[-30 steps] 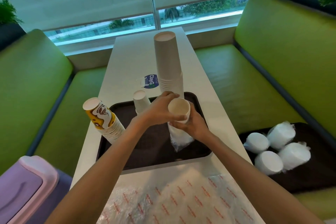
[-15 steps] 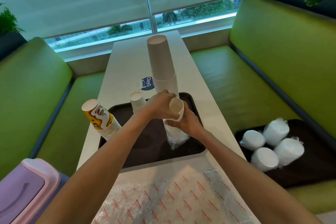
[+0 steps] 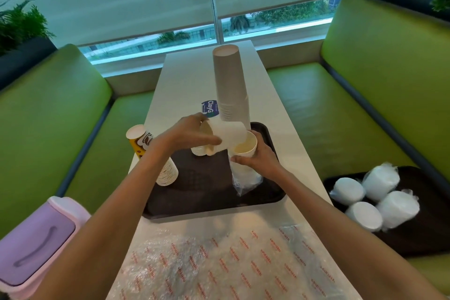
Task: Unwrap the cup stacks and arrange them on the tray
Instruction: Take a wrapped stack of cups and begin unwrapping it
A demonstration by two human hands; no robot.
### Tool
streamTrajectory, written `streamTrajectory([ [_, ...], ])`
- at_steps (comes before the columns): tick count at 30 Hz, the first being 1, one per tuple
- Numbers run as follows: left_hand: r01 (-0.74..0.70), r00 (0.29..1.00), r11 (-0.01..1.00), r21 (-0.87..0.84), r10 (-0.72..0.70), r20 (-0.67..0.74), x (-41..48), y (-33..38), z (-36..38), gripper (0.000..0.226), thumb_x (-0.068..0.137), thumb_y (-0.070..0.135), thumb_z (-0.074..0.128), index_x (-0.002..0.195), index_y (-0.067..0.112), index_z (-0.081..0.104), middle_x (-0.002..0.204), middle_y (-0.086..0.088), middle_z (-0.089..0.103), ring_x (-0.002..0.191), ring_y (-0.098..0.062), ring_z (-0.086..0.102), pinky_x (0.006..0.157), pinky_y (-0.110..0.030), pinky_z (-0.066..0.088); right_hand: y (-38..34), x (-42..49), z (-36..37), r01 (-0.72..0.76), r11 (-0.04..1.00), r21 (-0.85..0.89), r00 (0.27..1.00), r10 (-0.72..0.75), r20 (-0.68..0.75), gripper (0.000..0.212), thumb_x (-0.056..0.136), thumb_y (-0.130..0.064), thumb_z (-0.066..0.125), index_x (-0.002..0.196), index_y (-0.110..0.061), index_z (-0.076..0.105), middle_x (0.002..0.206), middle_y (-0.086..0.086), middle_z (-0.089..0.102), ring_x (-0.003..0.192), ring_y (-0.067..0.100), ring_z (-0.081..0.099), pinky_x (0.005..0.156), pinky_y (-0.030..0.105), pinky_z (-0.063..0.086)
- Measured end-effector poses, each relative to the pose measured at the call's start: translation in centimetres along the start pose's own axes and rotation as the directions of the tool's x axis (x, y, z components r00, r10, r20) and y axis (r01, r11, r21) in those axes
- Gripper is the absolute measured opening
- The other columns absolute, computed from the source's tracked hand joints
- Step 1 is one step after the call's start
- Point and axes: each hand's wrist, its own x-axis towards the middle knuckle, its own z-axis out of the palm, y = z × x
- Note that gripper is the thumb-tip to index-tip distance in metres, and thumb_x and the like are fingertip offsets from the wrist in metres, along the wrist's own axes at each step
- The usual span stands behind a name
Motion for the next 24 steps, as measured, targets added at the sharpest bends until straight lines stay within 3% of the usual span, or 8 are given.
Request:
streamTrajectory([
  [3, 0.078, 0.991, 0.997, -0.019, -0.076, 0.111, -0.3, -1.4, 1.2, 0.067, 0.078, 0.032, 0.074, 0.134, 0.011, 0.044, 0.113, -0.002, 0.054, 0.096, -0.017, 0.051, 0.076, -0.025, 0.042, 0.0, 0.0, 0.1, 0.005, 1.000, 0.000, 1.000, -0.005, 0.007, 0.087, 0.069, -0.035, 0.084, 0.138, -0.028, 0.032, 0.124, -0.006, 0.051, 0.115, 0.017, 0.050, 0.096, 0.035, 0.044],
  [5, 0.102, 0.976, 0.988, -0.117, -0.076, 0.205, -0.4, -2.1, 2.1, 0.069, 0.077, 0.035, 0.075, 0.134, 0.013, 0.042, 0.113, -0.004, 0.056, 0.093, -0.015, 0.054, 0.074, -0.026, 0.049, 0.1, 0.0, 0.1, 0.007, 1.000, 0.004, 1.000, -0.007, 0.008, 0.089, 0.068, -0.035, 0.085, 0.139, -0.028, 0.032, 0.128, -0.003, 0.053, 0.116, 0.017, 0.050, 0.097, 0.035, 0.044],
  [8, 0.155, 0.963, 0.948, -0.278, -0.082, 0.258, -0.8, -2.7, 3.0, 0.057, 0.084, 0.027, 0.070, 0.132, 0.016, 0.041, 0.110, 0.001, 0.052, 0.090, -0.008, 0.051, 0.072, -0.017, 0.047, 0.1, 0.0, 0.0, 0.015, 1.000, 0.017, 1.000, -0.016, 0.003, 0.089, 0.068, -0.031, 0.086, 0.139, -0.025, 0.033, 0.130, -0.001, 0.053, 0.115, 0.016, 0.050, 0.097, 0.033, 0.043],
  [12, 0.196, 0.975, 0.834, -0.516, -0.222, 0.011, -0.1, -3.8, 3.5, 0.055, 0.083, 0.028, 0.070, 0.130, 0.010, 0.046, 0.115, -0.004, 0.056, 0.099, -0.016, 0.053, 0.081, -0.026, 0.044, 0.5, 0.1, 0.2, 0.027, 0.999, 0.036, 1.000, -0.027, -0.008, 0.089, 0.066, -0.029, 0.087, 0.137, -0.026, 0.035, 0.125, -0.005, 0.054, 0.115, 0.016, 0.052, 0.096, 0.031, 0.044],
  [17, 0.050, 0.831, 0.685, -0.727, -0.432, -0.349, 3.6, -4.6, 2.3, 0.068, 0.076, 0.017, 0.077, 0.130, 0.005, 0.039, 0.124, -0.008, 0.053, 0.103, -0.018, 0.052, 0.085, -0.029, 0.044, 0.6, 0.1, 0.3, 0.031, 0.999, 0.040, 0.999, -0.030, -0.013, 0.087, 0.066, -0.031, 0.087, 0.134, -0.033, 0.033, 0.122, -0.011, 0.052, 0.114, 0.013, 0.051, 0.094, 0.028, 0.042],
  [20, 0.016, 0.787, 0.710, -0.704, -0.444, -0.429, 6.1, -5.5, 2.2, 0.080, 0.072, 0.012, 0.080, 0.134, 0.006, 0.030, 0.131, -0.012, 0.049, 0.117, -0.026, 0.050, 0.099, -0.038, 0.045, 0.6, 0.1, 0.3, 0.034, 0.999, 0.034, 0.999, -0.033, -0.012, 0.085, 0.066, -0.031, 0.087, 0.129, -0.039, 0.031, 0.120, -0.015, 0.050, 0.113, 0.010, 0.049, 0.095, 0.028, 0.041],
  [24, 0.087, 0.786, 0.779, -0.620, -0.437, -0.438, 8.2, -6.9, 3.3, 0.081, 0.072, 0.013, 0.080, 0.134, 0.005, 0.029, 0.134, -0.015, 0.047, 0.122, -0.032, 0.048, 0.101, -0.044, 0.044, 0.8, 0.2, 0.4, 0.034, 0.999, 0.035, 0.999, -0.033, -0.011, 0.085, 0.067, -0.034, 0.087, 0.129, -0.043, 0.029, 0.123, -0.016, 0.050, 0.116, 0.010, 0.049, 0.099, 0.032, 0.043],
])
